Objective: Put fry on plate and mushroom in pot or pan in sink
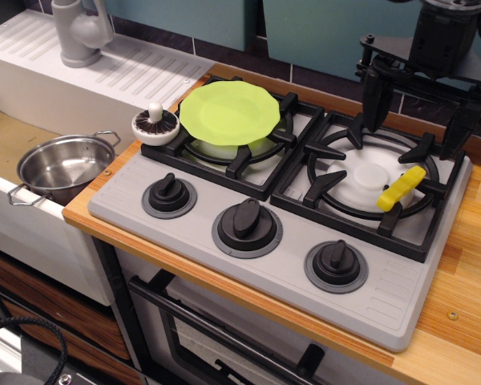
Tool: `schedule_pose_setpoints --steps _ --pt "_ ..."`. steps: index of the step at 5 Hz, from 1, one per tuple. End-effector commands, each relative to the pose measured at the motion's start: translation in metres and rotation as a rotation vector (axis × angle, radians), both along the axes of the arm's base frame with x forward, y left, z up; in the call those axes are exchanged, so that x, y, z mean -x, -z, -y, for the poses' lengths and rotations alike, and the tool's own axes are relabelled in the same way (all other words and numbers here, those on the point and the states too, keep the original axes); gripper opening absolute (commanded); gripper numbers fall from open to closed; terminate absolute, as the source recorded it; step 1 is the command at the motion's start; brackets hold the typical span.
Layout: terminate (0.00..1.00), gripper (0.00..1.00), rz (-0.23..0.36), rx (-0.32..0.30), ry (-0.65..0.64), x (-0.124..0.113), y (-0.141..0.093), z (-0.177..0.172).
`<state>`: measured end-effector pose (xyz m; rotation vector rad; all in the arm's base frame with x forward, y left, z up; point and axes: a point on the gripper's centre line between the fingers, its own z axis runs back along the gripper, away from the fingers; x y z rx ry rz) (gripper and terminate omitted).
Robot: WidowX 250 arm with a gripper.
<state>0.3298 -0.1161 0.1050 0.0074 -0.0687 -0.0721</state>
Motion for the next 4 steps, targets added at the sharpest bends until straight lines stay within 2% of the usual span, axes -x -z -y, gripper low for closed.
schedule_pose_setpoints --steps 1,4 --pt "0.0 1.0 0.0 0.0 0.0 0.0 0.0 0.0" --pt "0.0 1.0 0.032 0.073 0.03 -0.018 0.035 0.004"
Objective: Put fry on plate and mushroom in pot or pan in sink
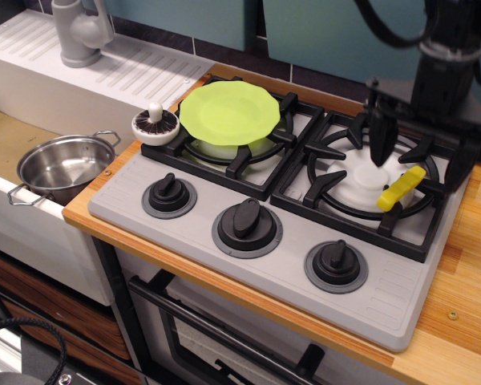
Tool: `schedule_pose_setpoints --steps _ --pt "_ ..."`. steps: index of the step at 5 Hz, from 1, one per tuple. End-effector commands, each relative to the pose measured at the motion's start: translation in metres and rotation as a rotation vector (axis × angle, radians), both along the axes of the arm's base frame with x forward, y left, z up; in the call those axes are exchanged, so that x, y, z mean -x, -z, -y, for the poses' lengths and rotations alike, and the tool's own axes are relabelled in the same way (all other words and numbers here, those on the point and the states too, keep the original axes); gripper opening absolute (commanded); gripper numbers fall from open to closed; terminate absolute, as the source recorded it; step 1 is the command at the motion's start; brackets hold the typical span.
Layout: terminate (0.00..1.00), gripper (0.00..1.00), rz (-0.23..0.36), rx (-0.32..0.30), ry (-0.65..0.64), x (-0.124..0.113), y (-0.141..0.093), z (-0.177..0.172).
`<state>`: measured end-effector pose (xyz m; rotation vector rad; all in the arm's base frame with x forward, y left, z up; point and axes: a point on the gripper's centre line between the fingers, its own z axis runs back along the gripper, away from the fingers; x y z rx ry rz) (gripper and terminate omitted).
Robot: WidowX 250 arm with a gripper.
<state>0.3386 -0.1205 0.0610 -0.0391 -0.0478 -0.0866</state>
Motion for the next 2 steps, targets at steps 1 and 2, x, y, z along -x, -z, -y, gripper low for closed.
schedule_pose_setpoints --steps 1,2 --pt "0.0 1.0 0.069 0.005 0.02 -0.0114 -0.0057 -0.001" --pt "0.0 1.0 0.073 0.015 0.028 -0.0122 -0.0019 -0.0007"
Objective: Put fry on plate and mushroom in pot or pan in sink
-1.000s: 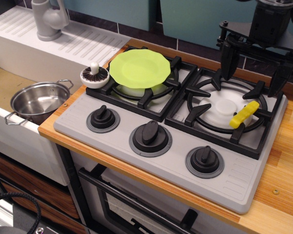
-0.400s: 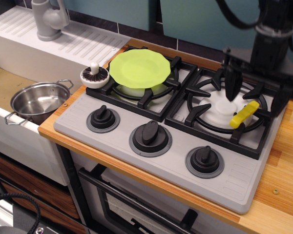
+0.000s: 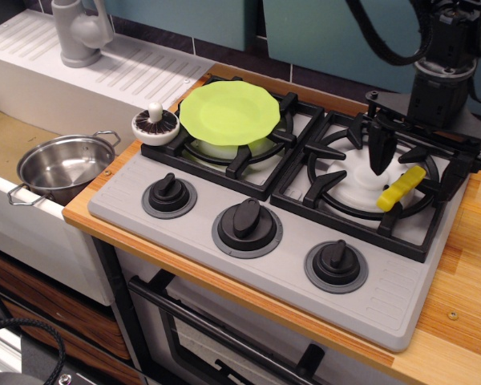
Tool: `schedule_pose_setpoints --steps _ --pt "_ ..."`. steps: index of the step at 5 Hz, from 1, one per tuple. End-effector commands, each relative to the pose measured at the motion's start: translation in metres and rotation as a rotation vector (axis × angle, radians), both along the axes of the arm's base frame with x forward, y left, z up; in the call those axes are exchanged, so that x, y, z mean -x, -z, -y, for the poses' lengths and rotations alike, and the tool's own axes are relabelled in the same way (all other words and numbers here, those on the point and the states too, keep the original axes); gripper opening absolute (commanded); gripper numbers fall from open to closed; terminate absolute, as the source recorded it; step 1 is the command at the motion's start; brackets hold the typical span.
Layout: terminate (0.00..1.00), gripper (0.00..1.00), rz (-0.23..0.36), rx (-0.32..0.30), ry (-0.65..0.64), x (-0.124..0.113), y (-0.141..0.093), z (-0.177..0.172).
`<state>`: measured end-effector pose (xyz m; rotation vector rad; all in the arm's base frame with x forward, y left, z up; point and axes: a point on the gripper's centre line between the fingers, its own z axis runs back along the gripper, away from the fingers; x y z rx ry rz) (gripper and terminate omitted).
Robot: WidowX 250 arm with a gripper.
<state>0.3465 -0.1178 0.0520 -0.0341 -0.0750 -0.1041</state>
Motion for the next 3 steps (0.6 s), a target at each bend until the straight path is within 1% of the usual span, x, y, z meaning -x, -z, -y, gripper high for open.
schedule_pose_setpoints --steps 1,2,3 --pt "0.0 1.0 0.051 0.03 0.018 -0.0047 -0.0074 0.0015" --pt "0.0 1.0 0.053 0.043 0.015 -0.0059 -0.0032 0.0028" --pt "0.0 0.0 0.043 0.041 0.007 -0.0074 -0.0019 0.0035"
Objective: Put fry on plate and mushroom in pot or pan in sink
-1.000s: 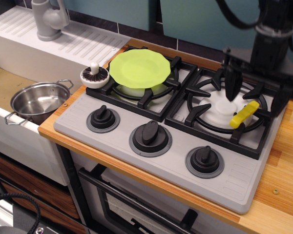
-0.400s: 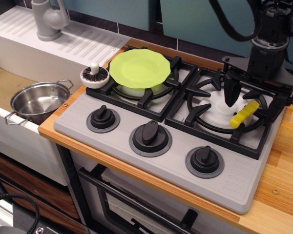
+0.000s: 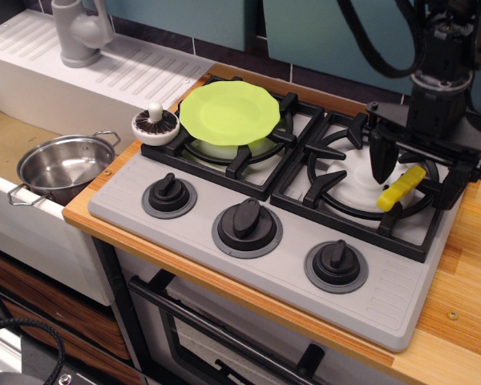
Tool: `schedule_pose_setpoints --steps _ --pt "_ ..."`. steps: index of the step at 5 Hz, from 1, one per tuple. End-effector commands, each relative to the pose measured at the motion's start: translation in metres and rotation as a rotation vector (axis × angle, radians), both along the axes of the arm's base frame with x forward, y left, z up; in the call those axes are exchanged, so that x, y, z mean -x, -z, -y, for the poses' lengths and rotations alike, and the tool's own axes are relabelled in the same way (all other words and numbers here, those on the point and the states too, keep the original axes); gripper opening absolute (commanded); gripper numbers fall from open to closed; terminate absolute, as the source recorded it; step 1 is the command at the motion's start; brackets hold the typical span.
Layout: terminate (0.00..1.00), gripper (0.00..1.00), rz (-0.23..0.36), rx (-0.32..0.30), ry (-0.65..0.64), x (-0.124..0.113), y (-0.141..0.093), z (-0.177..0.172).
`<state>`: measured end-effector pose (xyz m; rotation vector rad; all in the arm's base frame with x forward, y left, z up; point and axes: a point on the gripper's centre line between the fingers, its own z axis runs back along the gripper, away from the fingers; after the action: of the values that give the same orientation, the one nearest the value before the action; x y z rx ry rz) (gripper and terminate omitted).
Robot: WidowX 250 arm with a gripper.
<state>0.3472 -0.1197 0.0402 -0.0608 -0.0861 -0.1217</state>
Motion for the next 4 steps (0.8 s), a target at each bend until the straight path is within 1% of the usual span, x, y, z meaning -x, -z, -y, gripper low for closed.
schedule_pose_setpoints --steps 1,2,3,4 --pt "0.0 0.0 0.012 0.053 0.01 -0.007 -0.019 0.0" --pt "0.0 0.0 -0.01 0.057 0.009 -0.004 -0.029 0.0" --pt "0.0 0.0 -0.033 0.046 -0.002 0.001 -0.043 0.002" --pt "0.0 0.0 -0.07 0.007 -0.003 0.006 -0.066 0.0"
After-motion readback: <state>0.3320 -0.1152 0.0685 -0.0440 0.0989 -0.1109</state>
